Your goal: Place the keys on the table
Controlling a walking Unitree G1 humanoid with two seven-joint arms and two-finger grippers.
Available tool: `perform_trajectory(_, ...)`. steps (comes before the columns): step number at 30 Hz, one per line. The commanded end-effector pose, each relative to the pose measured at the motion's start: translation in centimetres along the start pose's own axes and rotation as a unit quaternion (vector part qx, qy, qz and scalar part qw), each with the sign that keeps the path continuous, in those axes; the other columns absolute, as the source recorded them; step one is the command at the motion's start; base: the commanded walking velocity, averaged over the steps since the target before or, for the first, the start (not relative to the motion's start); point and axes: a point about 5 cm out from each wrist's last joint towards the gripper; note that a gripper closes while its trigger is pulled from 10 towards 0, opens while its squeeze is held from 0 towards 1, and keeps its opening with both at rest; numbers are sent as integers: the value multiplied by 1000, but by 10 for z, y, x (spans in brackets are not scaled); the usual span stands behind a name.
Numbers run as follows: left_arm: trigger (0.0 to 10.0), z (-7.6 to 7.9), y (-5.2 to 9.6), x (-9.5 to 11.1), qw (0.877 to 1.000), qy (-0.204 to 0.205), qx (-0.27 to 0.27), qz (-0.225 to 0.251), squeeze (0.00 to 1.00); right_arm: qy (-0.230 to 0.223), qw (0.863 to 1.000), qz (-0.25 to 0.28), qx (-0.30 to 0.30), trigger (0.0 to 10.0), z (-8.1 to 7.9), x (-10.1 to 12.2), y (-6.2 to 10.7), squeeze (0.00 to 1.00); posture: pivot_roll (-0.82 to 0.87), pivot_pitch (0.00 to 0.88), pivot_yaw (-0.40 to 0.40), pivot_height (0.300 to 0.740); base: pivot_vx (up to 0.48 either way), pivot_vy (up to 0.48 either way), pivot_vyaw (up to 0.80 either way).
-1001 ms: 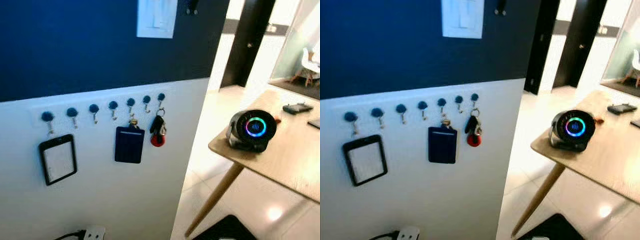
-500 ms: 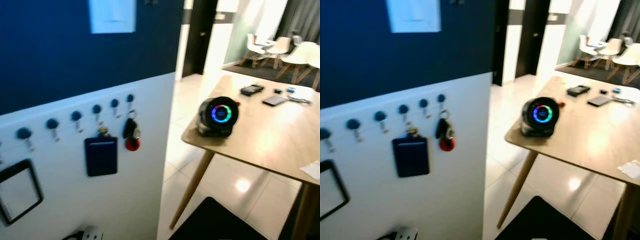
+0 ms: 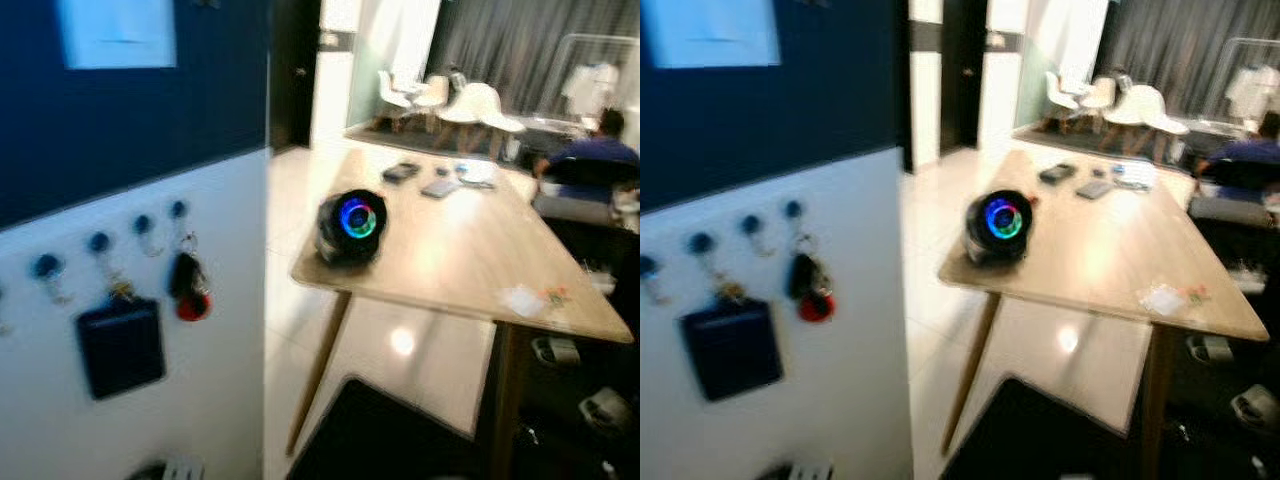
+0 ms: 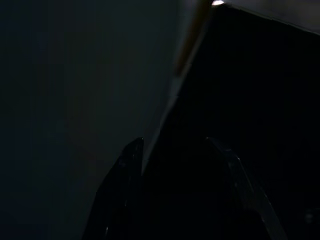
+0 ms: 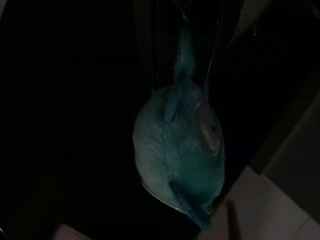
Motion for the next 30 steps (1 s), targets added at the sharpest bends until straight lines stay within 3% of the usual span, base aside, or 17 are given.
perform_trajectory(1, 10000, 2, 0, 0, 1000, -4, -4, 2, 0, 5, 1000, -4, -2, 10000, 2, -1, 0, 0, 33, 40, -5, 740, 0, 0, -800)
perform_trajectory(30, 10000, 2, 1, 0, 1000, 5, 3, 5, 0, 29, 1000, -1, 9, 10000, 2, 3, -1, 0, 28, 33, -17, 740, 0, 0, -800)
Point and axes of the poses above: a point about 5 cm out from each wrist's last joint towards the gripper, its own y axis pointing back from the gripper into the wrist, its own x axis along the axis of the wrist's last joint, z = x × y, and after that the axes turned 5 degrees about -y, right-handed
